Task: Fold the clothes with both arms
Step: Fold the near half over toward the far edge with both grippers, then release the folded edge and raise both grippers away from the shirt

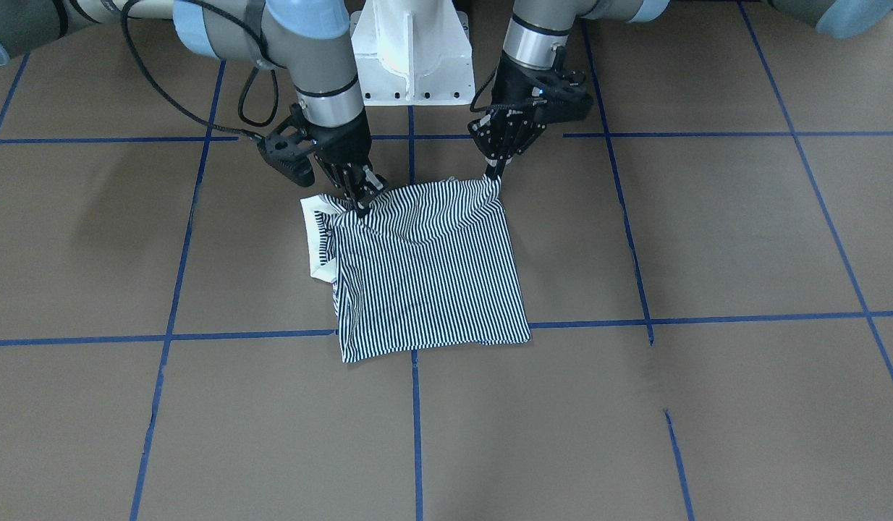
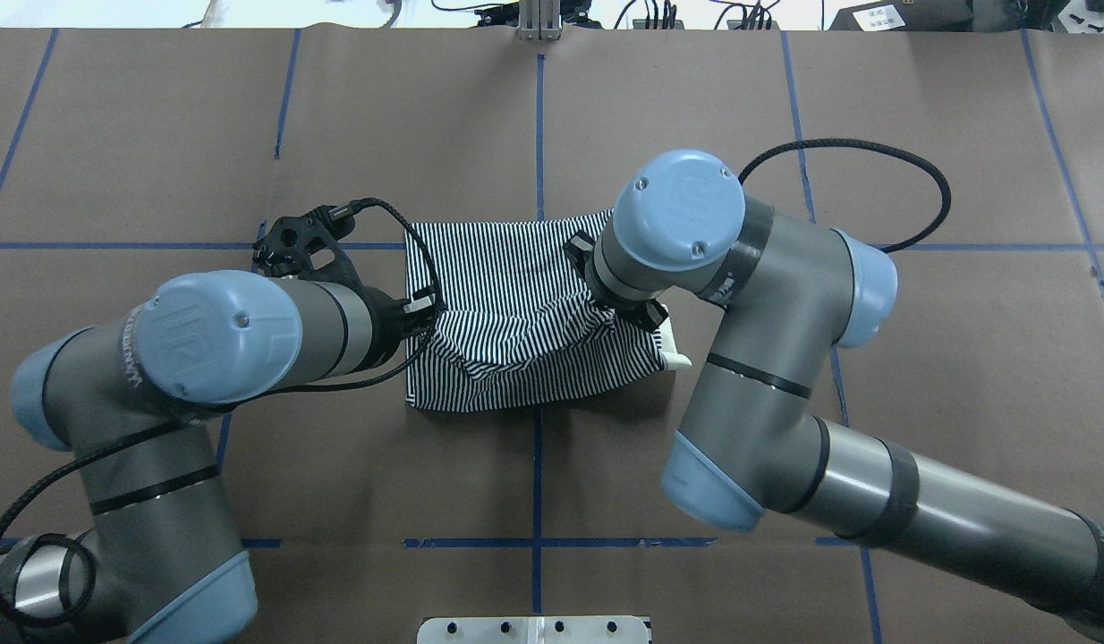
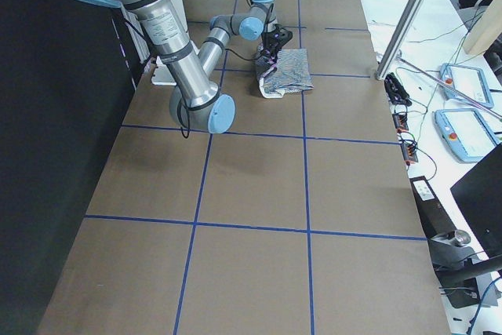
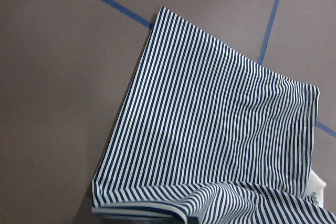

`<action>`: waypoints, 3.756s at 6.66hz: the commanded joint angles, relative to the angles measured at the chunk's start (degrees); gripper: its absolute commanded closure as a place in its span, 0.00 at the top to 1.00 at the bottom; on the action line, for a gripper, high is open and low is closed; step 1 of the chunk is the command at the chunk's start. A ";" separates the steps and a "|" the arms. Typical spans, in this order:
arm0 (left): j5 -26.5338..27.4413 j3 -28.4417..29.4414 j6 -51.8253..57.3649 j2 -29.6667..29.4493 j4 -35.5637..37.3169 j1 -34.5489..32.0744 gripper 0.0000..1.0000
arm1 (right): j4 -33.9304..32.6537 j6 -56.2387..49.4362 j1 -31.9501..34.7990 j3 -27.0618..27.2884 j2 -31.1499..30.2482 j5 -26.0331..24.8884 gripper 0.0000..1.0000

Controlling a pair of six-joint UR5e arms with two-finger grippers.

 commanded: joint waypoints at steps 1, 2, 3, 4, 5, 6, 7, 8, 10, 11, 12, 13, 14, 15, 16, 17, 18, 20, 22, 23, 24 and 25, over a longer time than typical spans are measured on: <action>-0.12 12.32 2.99 -2.85 -8.22 -4.23 0.00 | 9.52 -4.30 4.30 -16.10 5.70 3.63 0.00; -0.03 24.06 8.57 -7.91 -12.54 -7.38 0.06 | 15.76 -8.15 6.14 -25.15 8.33 5.63 0.57; -0.03 38.53 16.28 -13.96 -20.59 -14.29 0.43 | 20.52 -13.84 8.76 -36.46 14.01 6.09 1.00; -0.29 41.72 21.06 -14.11 -26.68 -17.40 0.56 | 20.83 -17.55 13.14 -37.97 15.29 12.18 1.00; -1.86 40.36 20.85 -13.42 -27.00 -17.43 0.58 | 20.66 -17.68 13.62 -36.76 15.21 12.94 1.00; -5.44 37.39 20.24 -12.11 -26.65 -17.35 0.57 | 20.66 -17.77 13.62 -35.97 14.60 12.95 1.00; -7.05 30.31 19.10 -7.66 -26.39 -16.48 0.32 | 20.05 -17.77 13.36 -30.65 11.03 12.95 1.00; -9.76 26.94 19.09 -7.09 -24.73 -13.60 0.00 | 20.04 -17.77 13.27 -24.59 7.34 13.03 1.00; -15.03 22.18 19.61 -7.70 -18.32 -7.88 0.00 | 19.35 -17.68 10.39 -14.83 1.97 12.34 1.00; -14.97 23.37 19.61 -8.13 -17.95 -4.20 0.00 | 18.82 -17.50 8.20 -12.52 0.64 10.42 1.00; -14.89 25.65 19.88 -9.18 -18.03 -3.21 0.00 | 18.81 -17.50 6.61 -12.41 0.62 8.22 1.00; -14.36 30.11 20.49 -12.24 -18.38 -3.28 0.00 | 18.81 -17.50 6.33 -12.40 0.62 8.20 1.00; -13.40 35.90 22.49 -16.88 -18.73 -5.20 0.00 | 18.81 -17.42 6.24 -12.32 0.54 8.20 1.00; -13.22 43.61 24.69 -21.19 -19.43 -7.92 0.00 | 18.81 -17.42 6.15 -12.14 -0.07 8.20 1.00; -13.22 49.78 25.41 -22.89 -25.10 -10.29 0.00 | 18.90 -17.42 5.81 -11.36 -1.30 8.11 1.00; -13.30 53.58 29.42 -23.69 -27.76 -14.93 0.00 | 18.81 -17.42 5.72 -10.65 -1.48 8.11 1.00; -13.74 53.62 31.89 -23.78 -27.88 -17.93 0.00 | 18.81 -17.33 4.58 -10.65 -1.75 7.68 1.00; -17.83 51.88 31.83 -24.31 -27.79 -19.62 0.00 | 18.81 -17.24 1.07 -11.26 -1.31 5.92 0.98; -23.67 41.54 31.66 -18.10 -26.91 -21.13 0.00 | 18.11 -17.59 0.18 -13.70 0.78 5.04 0.01; -23.67 39.40 31.48 -16.94 -25.87 -21.13 0.00 | 18.28 -18.03 0.26 -15.72 1.84 4.95 0.00; -23.50 37.90 31.22 -15.45 -25.77 -21.13 0.00 | 18.28 -19.34 0.87 -19.49 4.29 4.95 0.00; -23.41 35.45 31.22 -13.43 -25.77 -21.13 0.00 | 18.46 -19.61 2.10 -26.83 9.62 4.95 0.00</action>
